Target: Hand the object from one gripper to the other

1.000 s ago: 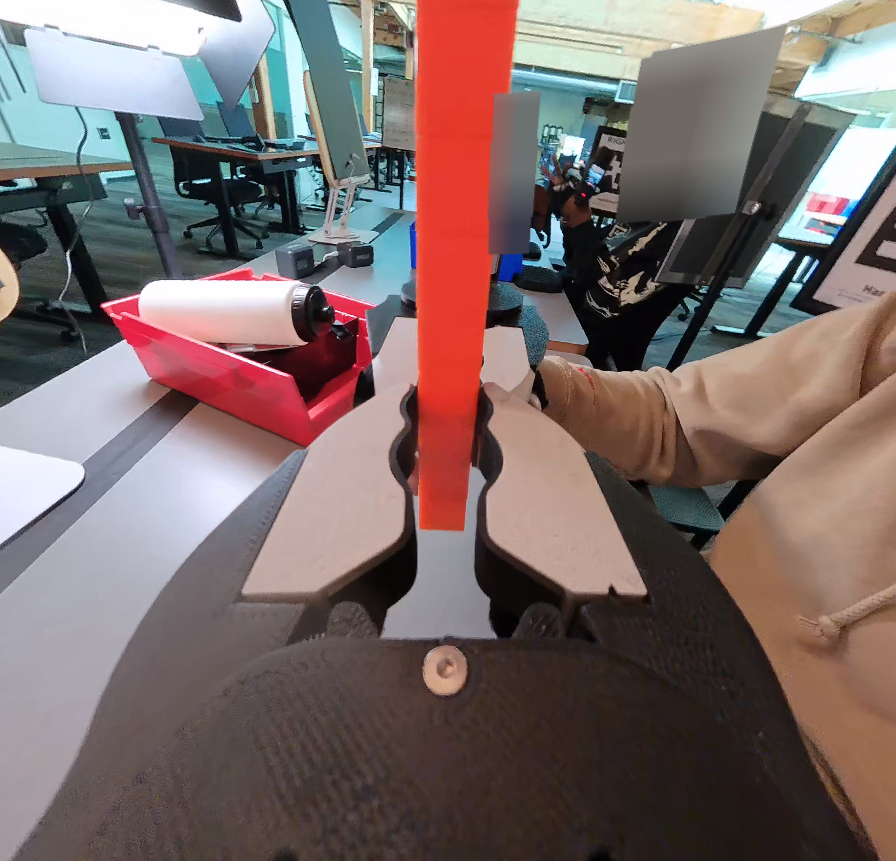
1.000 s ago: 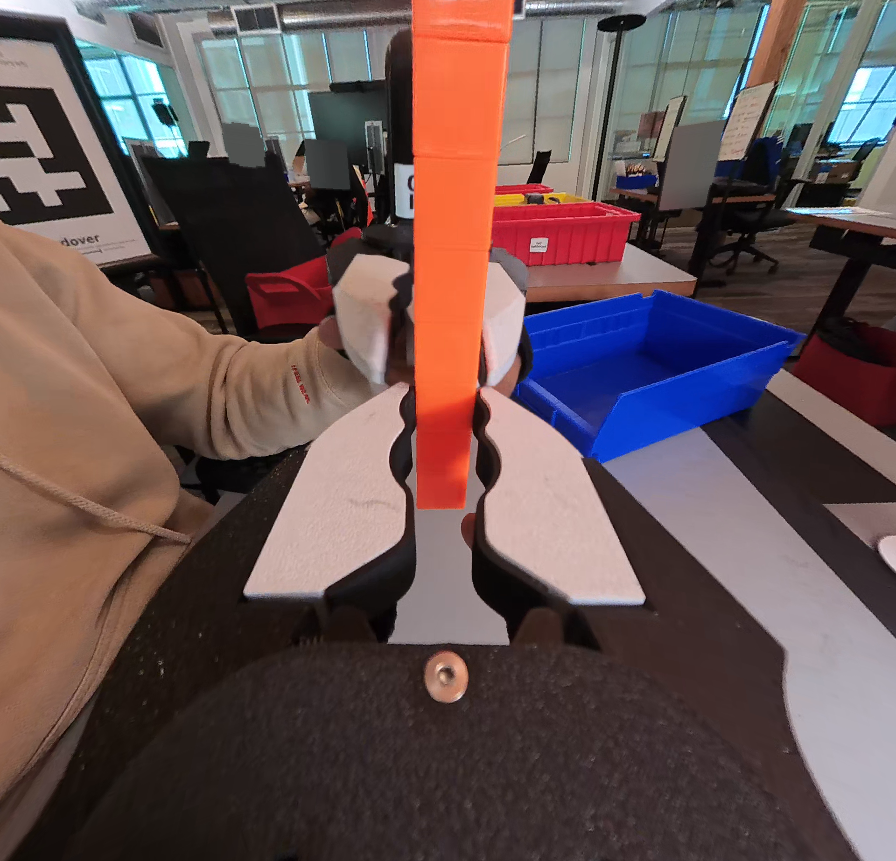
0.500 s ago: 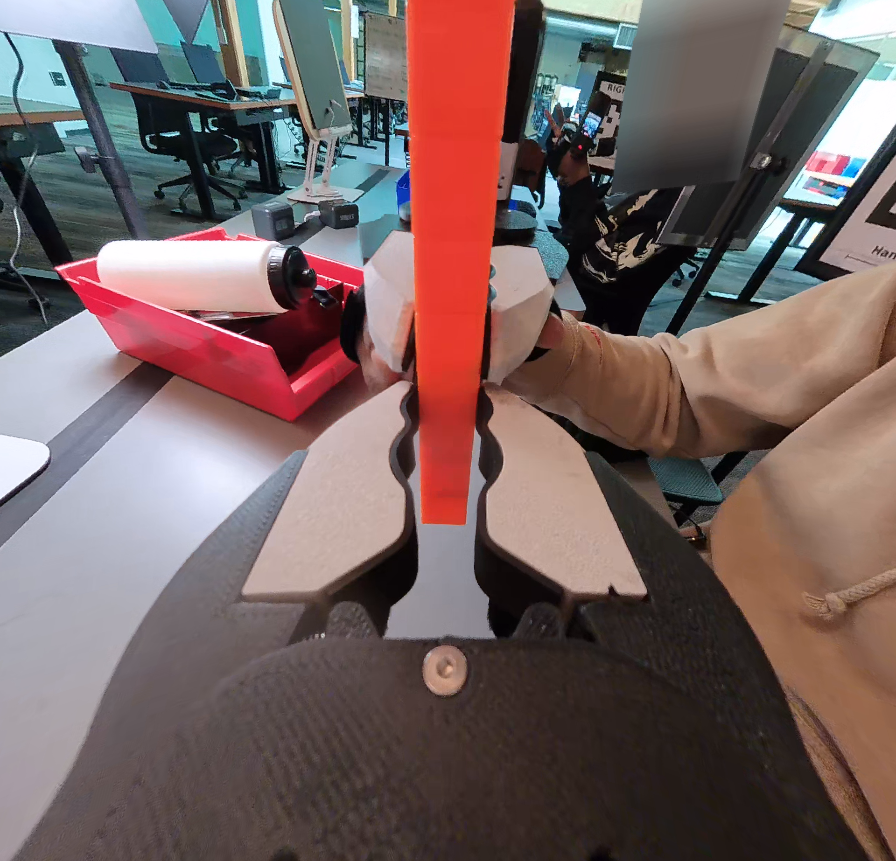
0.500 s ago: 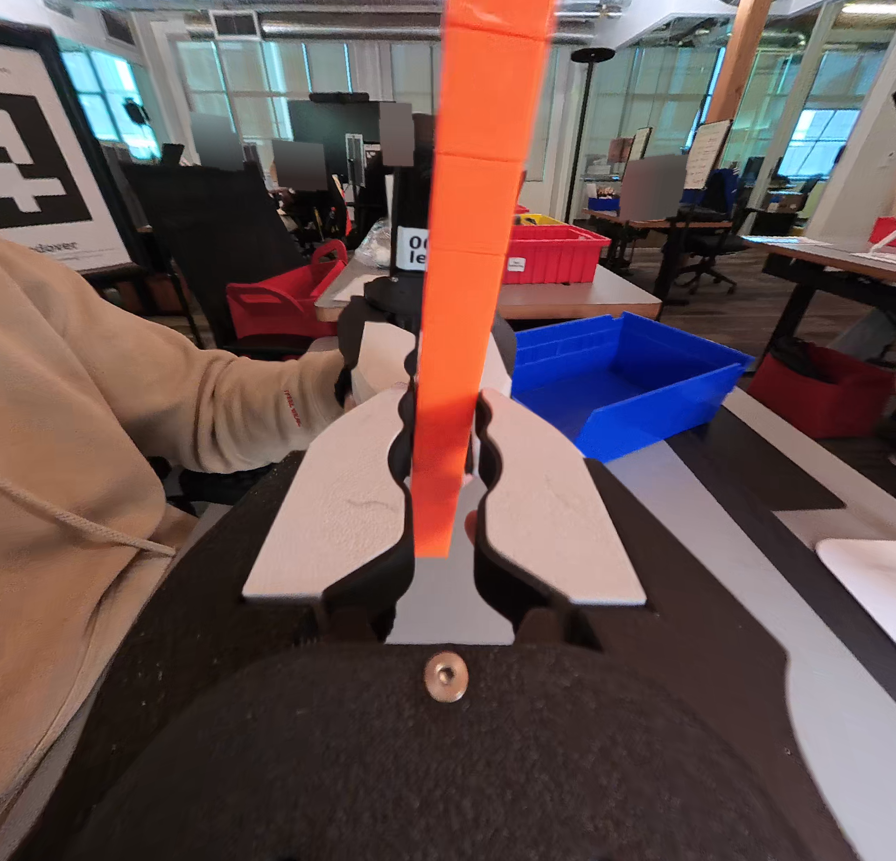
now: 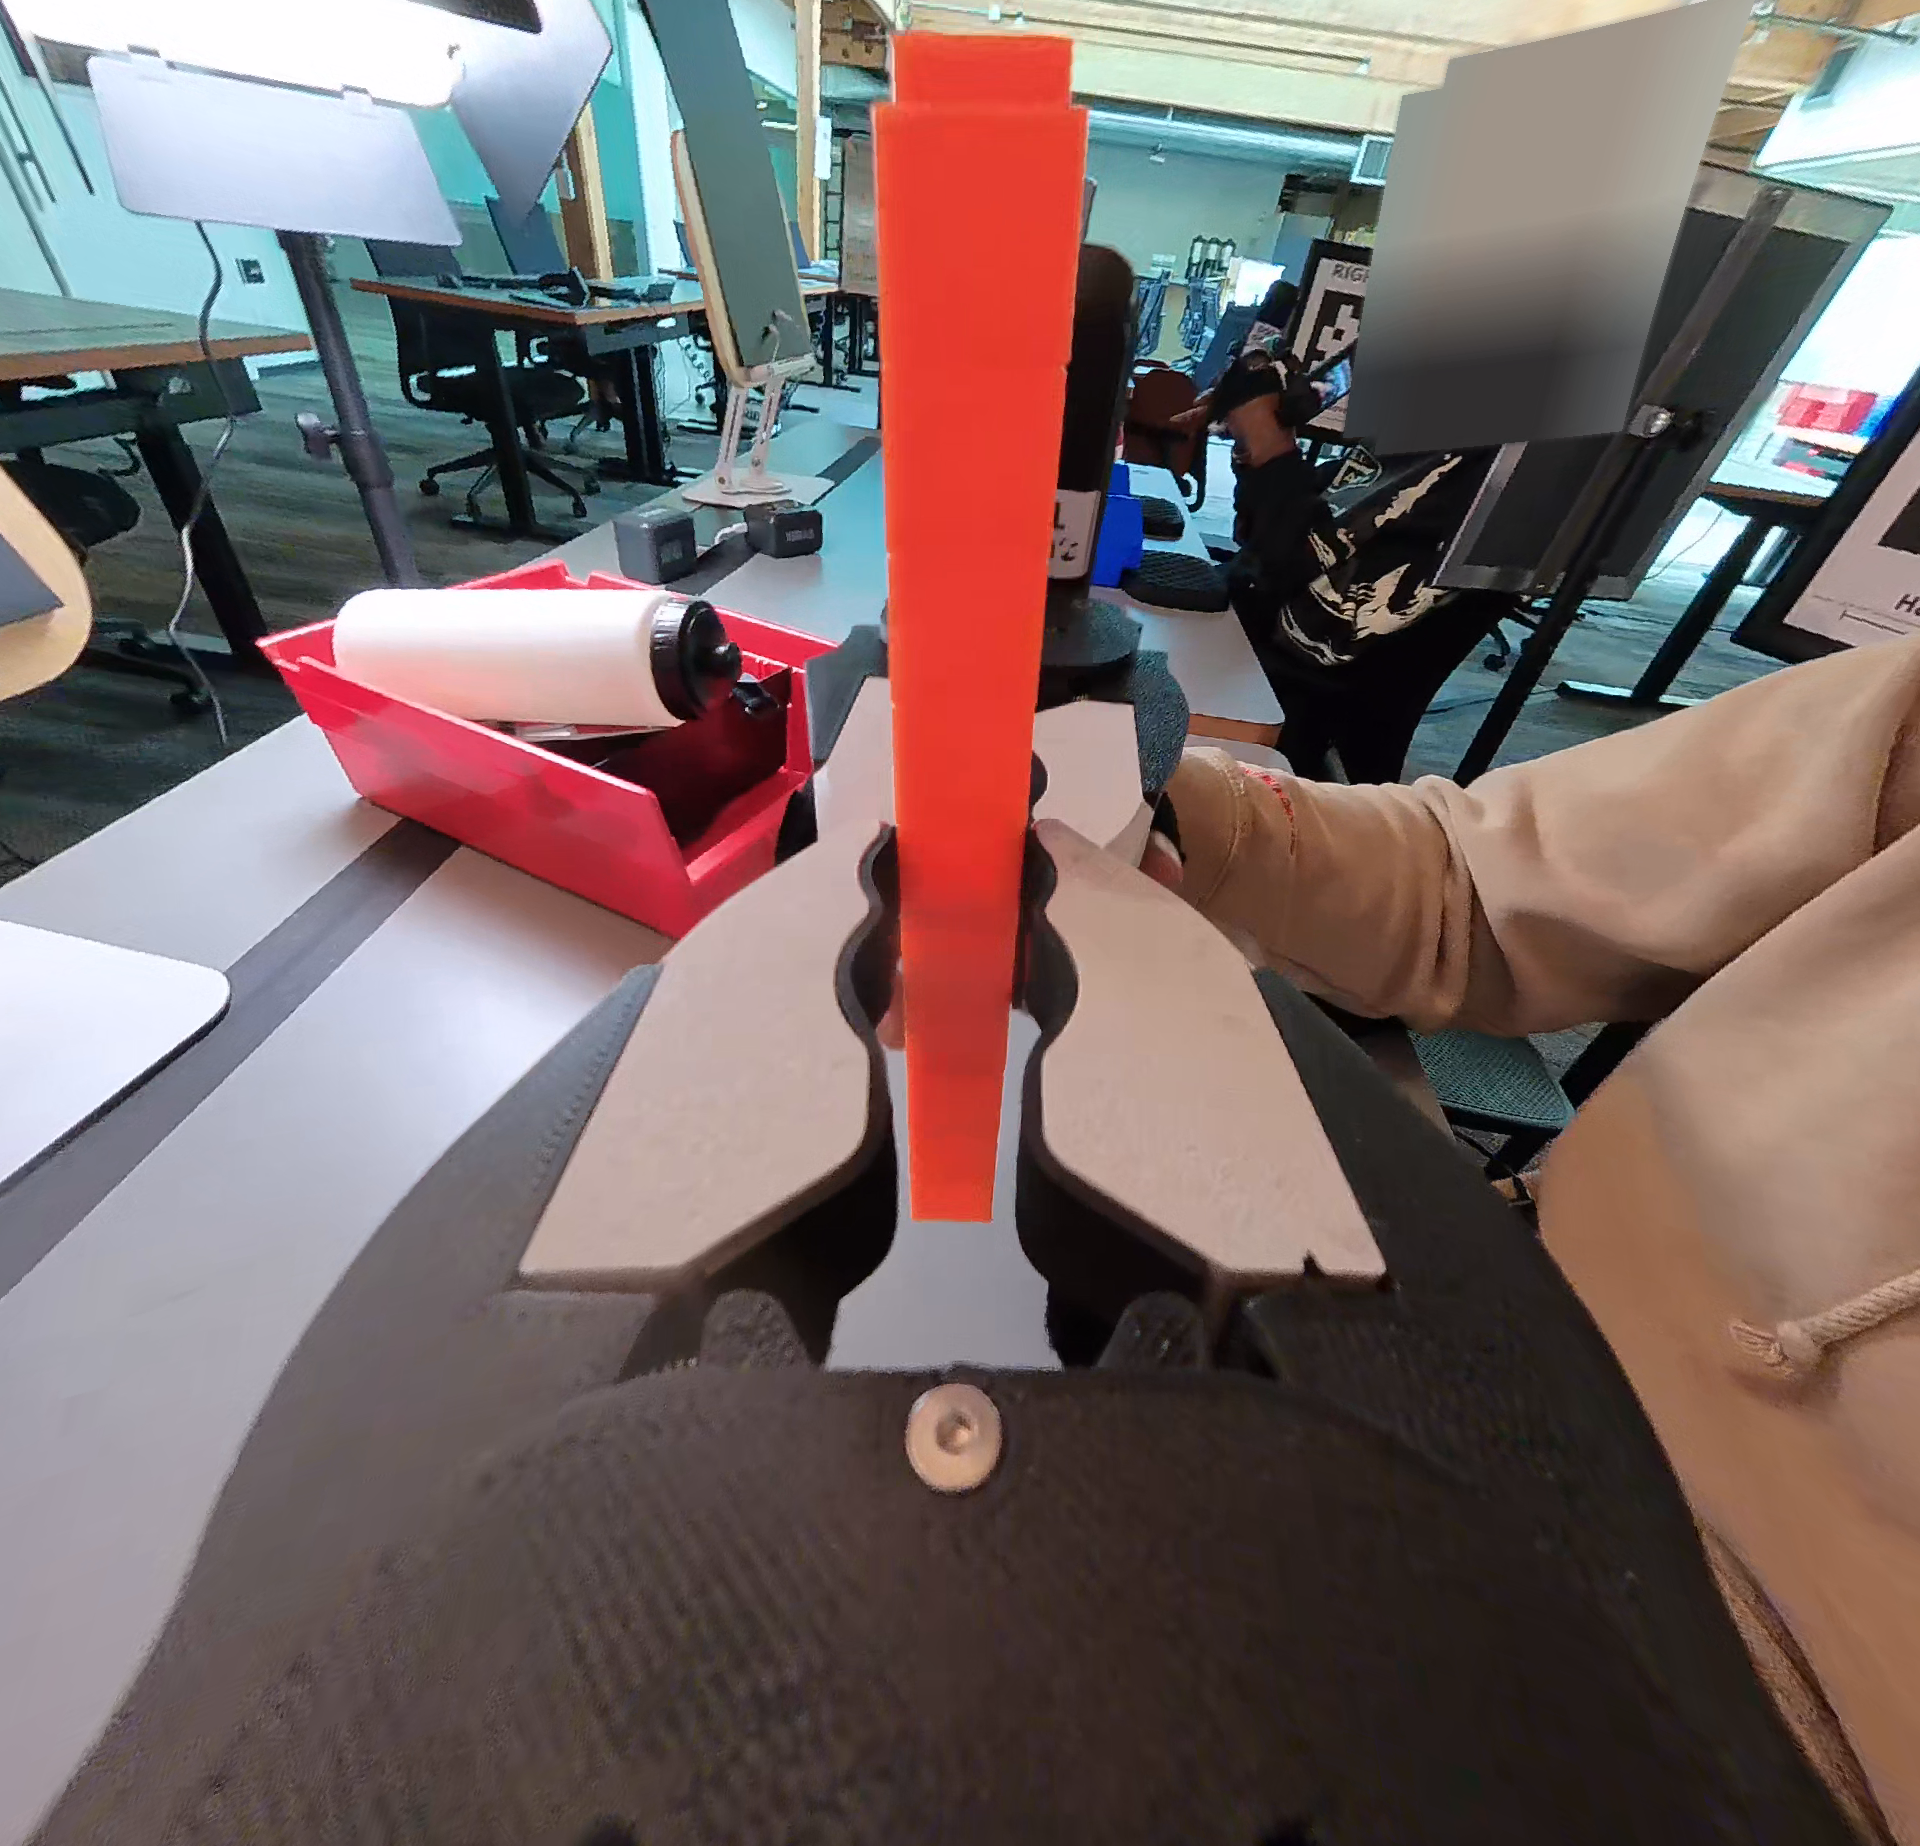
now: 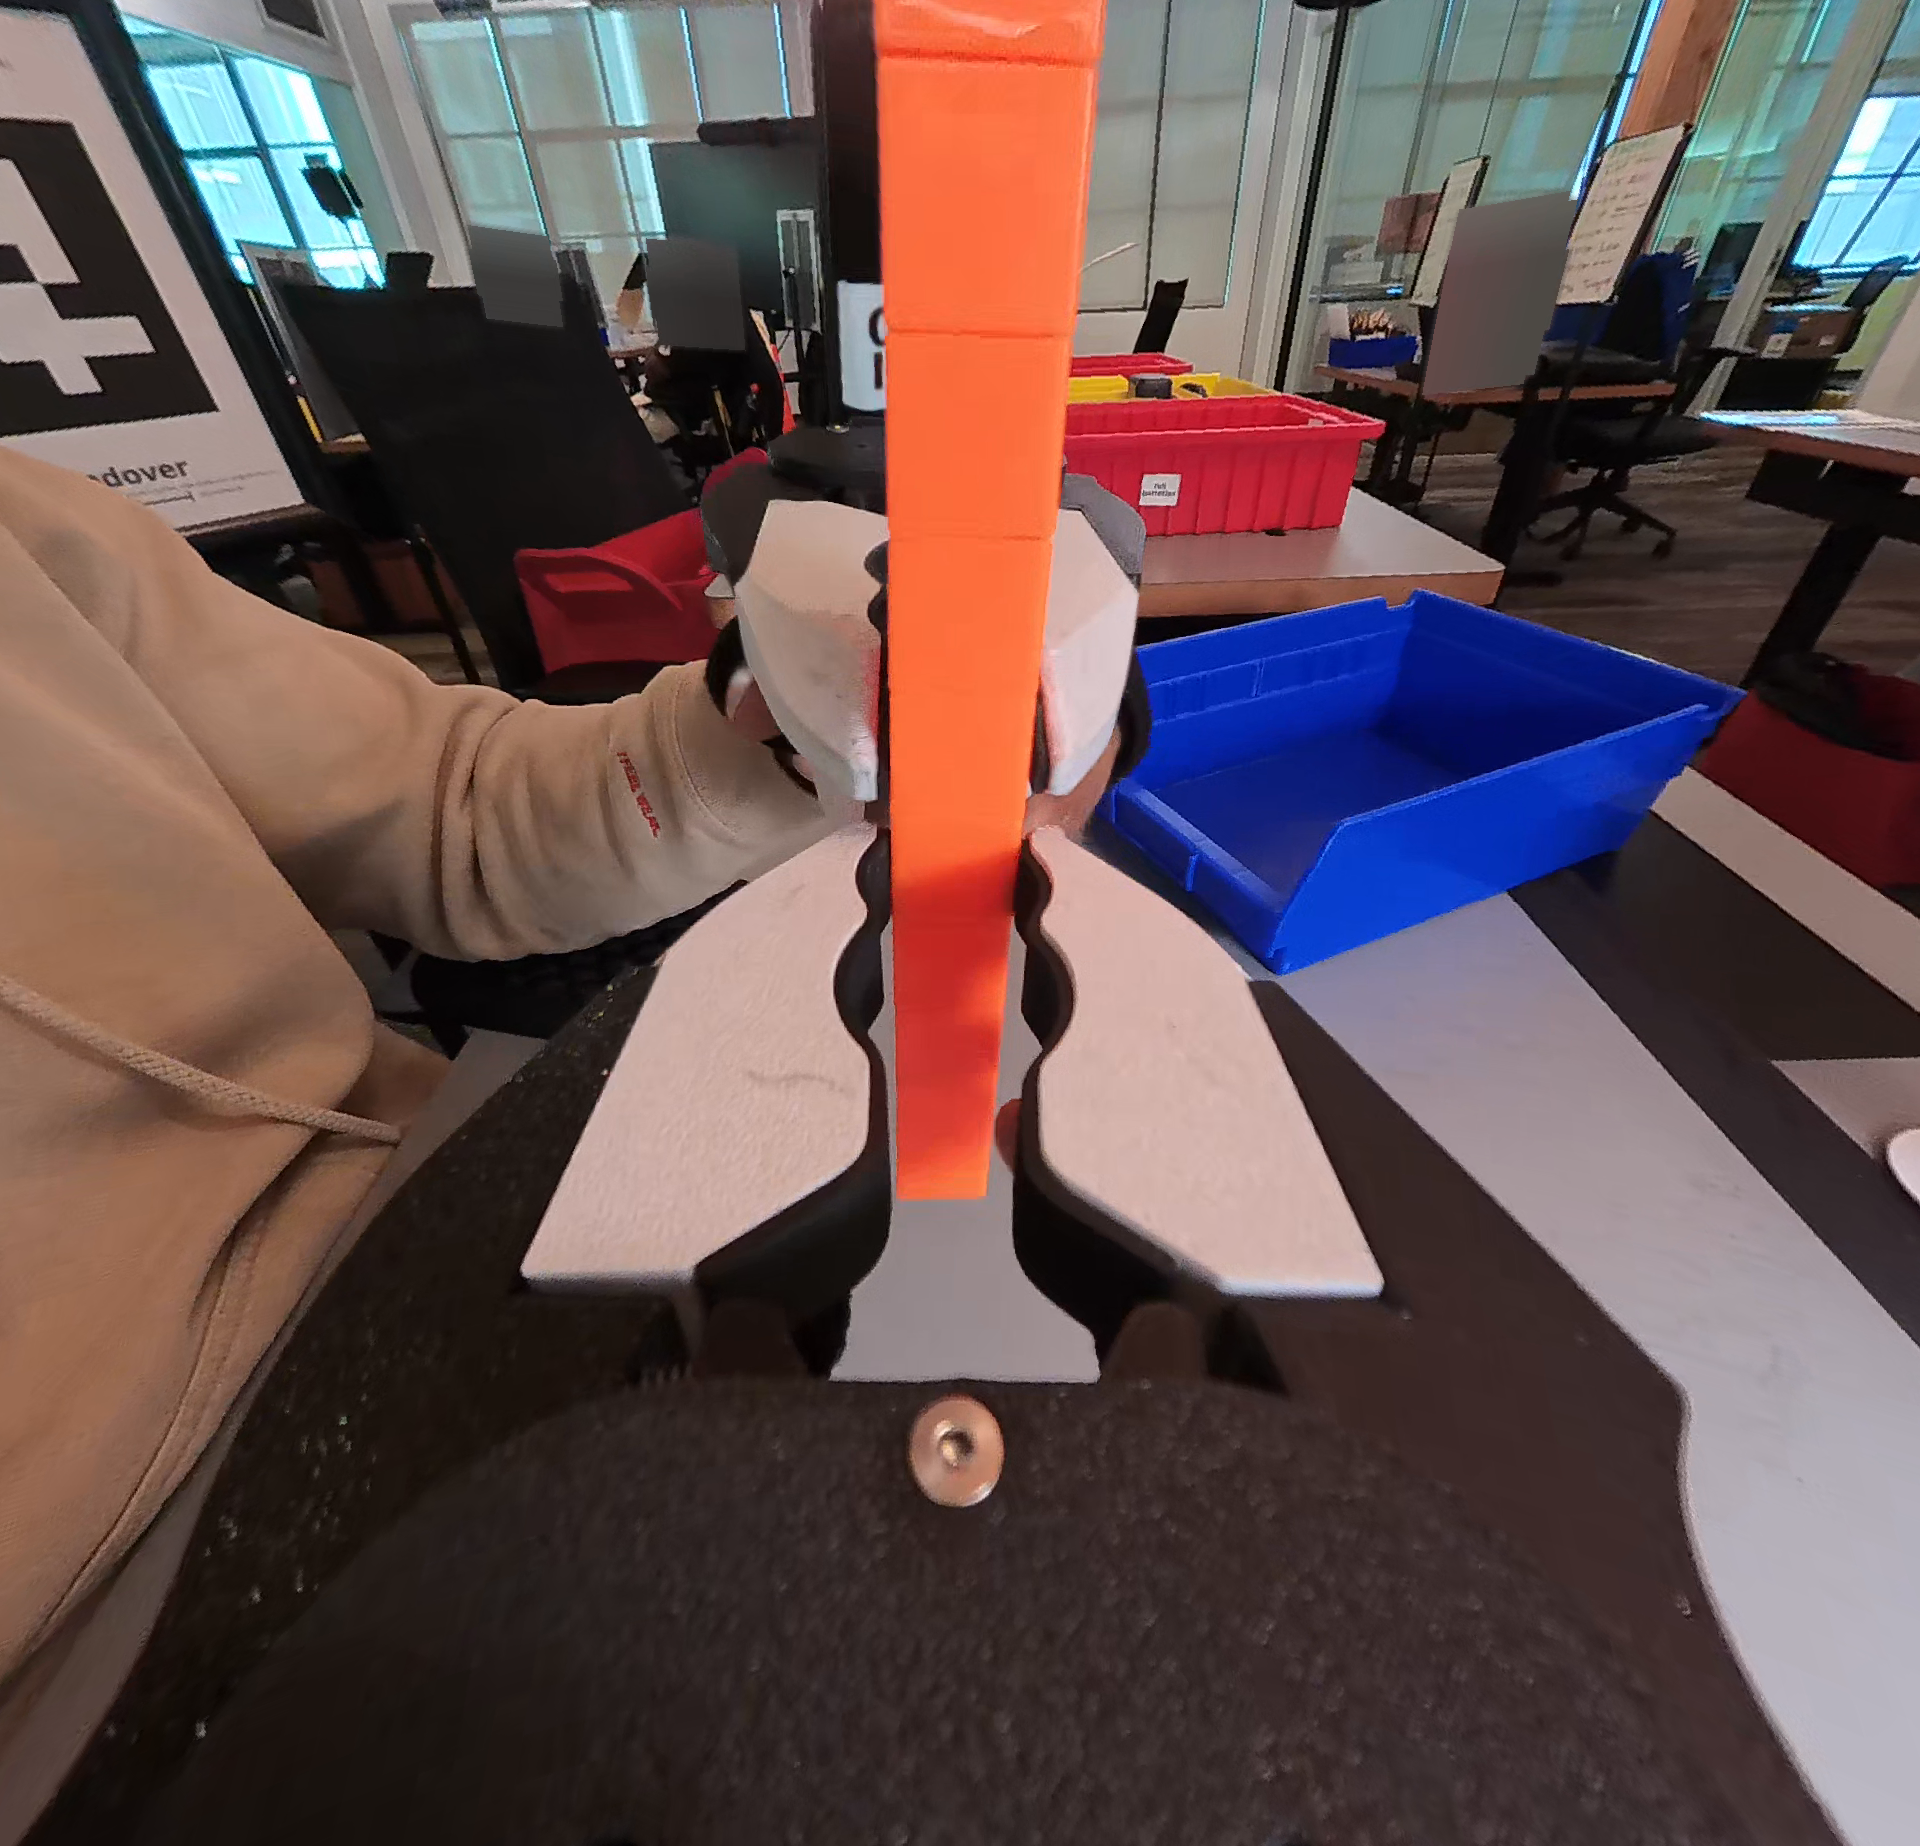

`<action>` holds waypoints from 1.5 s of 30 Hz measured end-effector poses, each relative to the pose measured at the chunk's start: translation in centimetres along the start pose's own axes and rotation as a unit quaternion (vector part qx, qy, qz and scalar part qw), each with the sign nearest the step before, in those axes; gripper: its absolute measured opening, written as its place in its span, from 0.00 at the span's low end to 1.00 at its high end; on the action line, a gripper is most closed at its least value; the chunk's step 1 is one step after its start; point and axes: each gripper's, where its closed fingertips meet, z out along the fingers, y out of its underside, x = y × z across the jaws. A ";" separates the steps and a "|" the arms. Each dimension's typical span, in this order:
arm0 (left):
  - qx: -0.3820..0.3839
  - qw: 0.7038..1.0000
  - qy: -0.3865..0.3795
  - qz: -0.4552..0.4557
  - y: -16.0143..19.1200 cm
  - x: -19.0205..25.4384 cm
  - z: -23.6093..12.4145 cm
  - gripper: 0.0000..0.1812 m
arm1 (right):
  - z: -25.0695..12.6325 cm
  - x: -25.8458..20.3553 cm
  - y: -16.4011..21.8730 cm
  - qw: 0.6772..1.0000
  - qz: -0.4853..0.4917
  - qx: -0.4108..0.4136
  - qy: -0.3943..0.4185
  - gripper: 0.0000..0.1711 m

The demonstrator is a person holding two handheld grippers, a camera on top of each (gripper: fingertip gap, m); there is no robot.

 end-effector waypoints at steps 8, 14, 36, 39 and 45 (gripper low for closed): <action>-0.018 1.000 0.006 -0.006 1.0 -0.1 0.6 0.12 | -3.8 1.1 -3.5 0.998 -0.013 0.054 0.040 0.20; -0.017 1.000 0.007 0.001 1.4 0.1 1.2 0.16 | -1.9 0.2 -2.3 0.999 0.004 0.039 0.007 0.13; -0.037 0.999 0.022 0.016 1.6 1.0 1.4 0.12 | -1.7 -0.6 -2.8 0.999 -0.023 0.040 0.007 0.12; 0.013 0.999 0.026 0.017 -0.4 1.0 -0.1 0.18 | -2.3 -0.3 -2.7 0.999 -0.025 0.027 0.011 0.12; 0.023 0.999 0.008 0.040 -1.3 1.4 -0.4 0.12 | -0.9 -0.9 -1.5 1.000 -0.029 0.005 -0.002 0.12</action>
